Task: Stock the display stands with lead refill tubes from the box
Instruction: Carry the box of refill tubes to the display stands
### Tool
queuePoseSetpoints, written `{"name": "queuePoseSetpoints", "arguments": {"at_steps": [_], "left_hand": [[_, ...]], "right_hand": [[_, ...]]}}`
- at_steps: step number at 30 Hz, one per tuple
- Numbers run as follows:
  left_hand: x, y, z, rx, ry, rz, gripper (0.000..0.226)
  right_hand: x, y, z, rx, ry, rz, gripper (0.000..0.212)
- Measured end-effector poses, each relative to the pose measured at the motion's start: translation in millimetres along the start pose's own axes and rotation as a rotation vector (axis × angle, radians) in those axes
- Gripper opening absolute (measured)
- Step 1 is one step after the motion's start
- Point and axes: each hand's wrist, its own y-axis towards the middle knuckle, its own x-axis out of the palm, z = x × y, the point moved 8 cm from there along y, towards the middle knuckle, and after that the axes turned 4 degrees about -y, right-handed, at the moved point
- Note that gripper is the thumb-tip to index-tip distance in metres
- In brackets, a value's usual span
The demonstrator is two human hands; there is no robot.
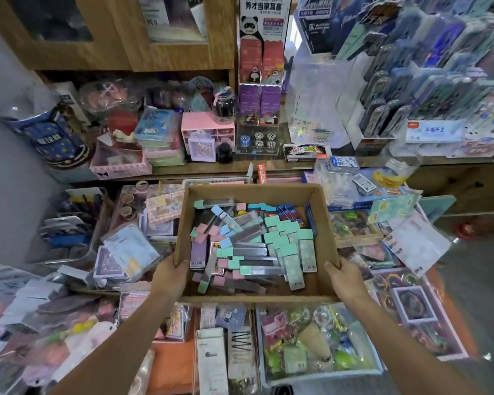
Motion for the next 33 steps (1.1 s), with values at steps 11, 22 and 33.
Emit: {"name": "queuePoseSetpoints", "arguments": {"at_steps": [11,22,33], "left_hand": [[-6,-14,5,0.027,-0.062,-0.054,0.016],[-31,-65,45,0.173,-0.009,-0.131,0.015],[9,-148,103,0.369,0.107,-0.383,0.018]], "right_hand": [[-9,-25,-9,-0.033,0.068,0.028,0.026],[-63,-112,5,-0.013,0.21,0.212,0.024],[-132,-249,79,0.171,0.352,0.483,0.025]]}}
